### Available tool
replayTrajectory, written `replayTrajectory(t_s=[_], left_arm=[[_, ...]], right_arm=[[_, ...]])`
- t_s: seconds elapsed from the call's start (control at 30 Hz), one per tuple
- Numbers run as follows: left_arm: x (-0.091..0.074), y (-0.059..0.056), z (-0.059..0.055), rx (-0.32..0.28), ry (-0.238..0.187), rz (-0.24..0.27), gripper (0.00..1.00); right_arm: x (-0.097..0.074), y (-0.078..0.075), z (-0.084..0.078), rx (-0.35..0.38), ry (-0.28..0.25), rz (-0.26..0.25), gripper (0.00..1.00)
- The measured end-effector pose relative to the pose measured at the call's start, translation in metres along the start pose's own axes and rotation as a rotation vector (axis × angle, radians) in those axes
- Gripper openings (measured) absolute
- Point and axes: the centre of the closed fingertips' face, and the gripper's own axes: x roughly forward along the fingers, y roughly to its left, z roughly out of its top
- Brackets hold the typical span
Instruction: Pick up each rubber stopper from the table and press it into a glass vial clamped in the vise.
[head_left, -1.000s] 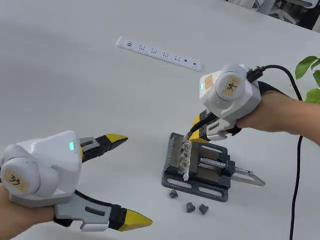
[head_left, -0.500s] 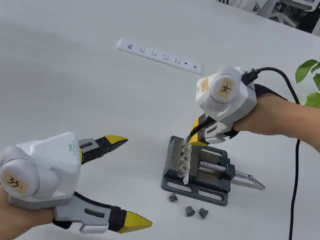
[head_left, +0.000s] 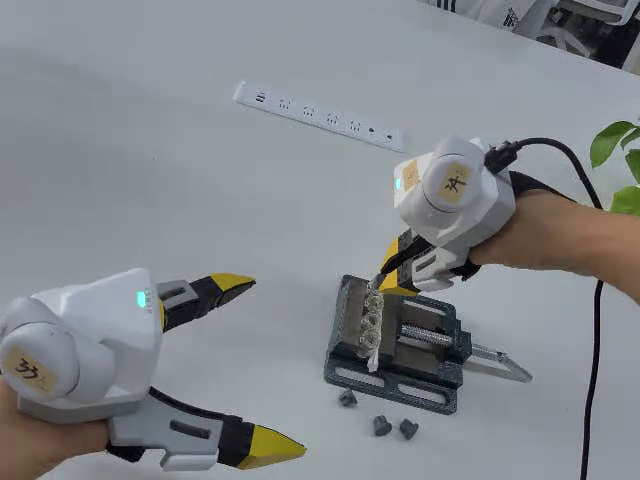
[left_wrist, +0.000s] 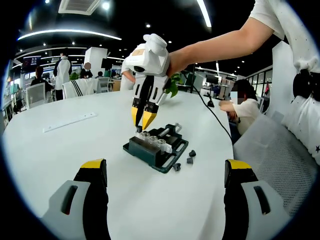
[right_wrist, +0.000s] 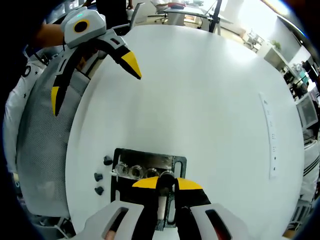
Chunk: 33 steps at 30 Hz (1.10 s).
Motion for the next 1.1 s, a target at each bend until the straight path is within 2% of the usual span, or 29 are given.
replayTrajectory(t_s=[0.4,0.57,0.67,0.83,1.1], left_arm=[[0.001,0.000,0.001,-0.001,-0.003,-0.001,0.98],[0.001,0.001,0.000,-0.003,-0.001,0.000,0.98],[0.002,0.000,0.000,-0.003,-0.002,-0.001,0.98],[0.003,0.000,0.000,-0.004,-0.003,-0.005,0.98],[0.002,0.001,0.000,-0.008,-0.004,-0.004,0.97]], right_arm=[[-0.005,0.001,0.001,0.022,-0.033,0.001,0.10],[-0.013,-0.002,0.001,0.017,-0.050,-0.019,0.03],[-0.015,-0.001,0.003,0.027,-0.062,-0.013,0.00],[-0.011,0.003,0.002,0.023,-0.053,0.003,0.00],[-0.008,0.000,0.001,0.013,-0.045,0.000,0.00]])
